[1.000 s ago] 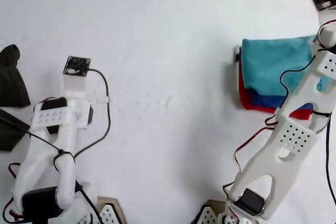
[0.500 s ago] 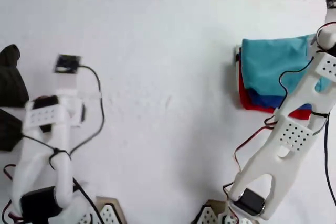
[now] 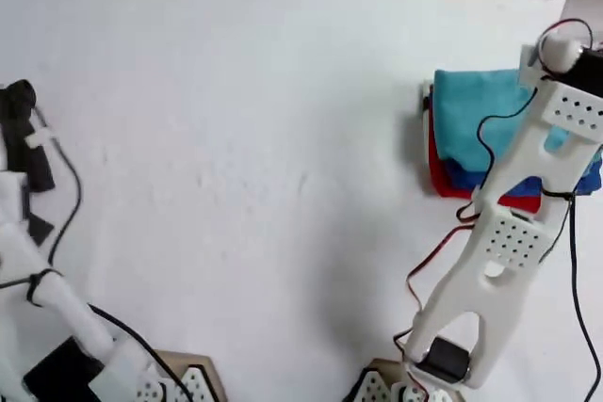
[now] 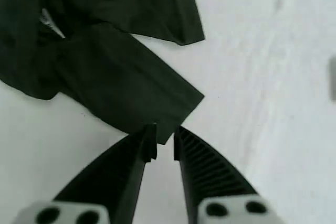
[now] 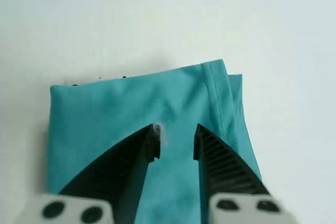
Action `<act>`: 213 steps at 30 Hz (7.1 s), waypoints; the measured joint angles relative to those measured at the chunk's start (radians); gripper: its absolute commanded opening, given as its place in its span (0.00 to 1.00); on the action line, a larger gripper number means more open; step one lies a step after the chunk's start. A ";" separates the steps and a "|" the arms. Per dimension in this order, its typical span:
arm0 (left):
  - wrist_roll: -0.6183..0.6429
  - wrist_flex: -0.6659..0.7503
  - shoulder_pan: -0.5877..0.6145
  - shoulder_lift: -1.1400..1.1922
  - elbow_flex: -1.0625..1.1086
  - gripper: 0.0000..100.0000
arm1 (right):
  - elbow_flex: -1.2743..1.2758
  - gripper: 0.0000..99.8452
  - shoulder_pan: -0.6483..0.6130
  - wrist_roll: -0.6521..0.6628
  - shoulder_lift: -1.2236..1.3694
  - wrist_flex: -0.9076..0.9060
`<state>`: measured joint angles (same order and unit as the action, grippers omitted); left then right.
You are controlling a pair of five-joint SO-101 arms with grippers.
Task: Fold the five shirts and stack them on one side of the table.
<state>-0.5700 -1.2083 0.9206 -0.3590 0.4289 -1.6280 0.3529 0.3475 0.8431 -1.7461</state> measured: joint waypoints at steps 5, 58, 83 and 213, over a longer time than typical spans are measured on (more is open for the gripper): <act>-0.014 0.000 0.075 0.014 -0.095 0.28 | 0.064 0.12 -0.012 0.000 -0.189 -0.003; 0.018 -0.562 0.020 1.180 -2.064 0.03 | 2.119 0.11 -0.270 0.048 -1.807 0.029; 0.172 -0.562 -0.638 -0.028 -1.126 0.03 | 2.361 0.11 -0.270 0.157 -1.811 0.064; -0.041 -0.114 -0.046 -0.006 -0.373 0.20 | 1.304 0.17 -1.019 -0.288 -0.690 0.049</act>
<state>-0.6114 -1.3218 0.8746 -0.3652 0.0560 -0.3237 -0.6659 0.0591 0.1527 -1.6970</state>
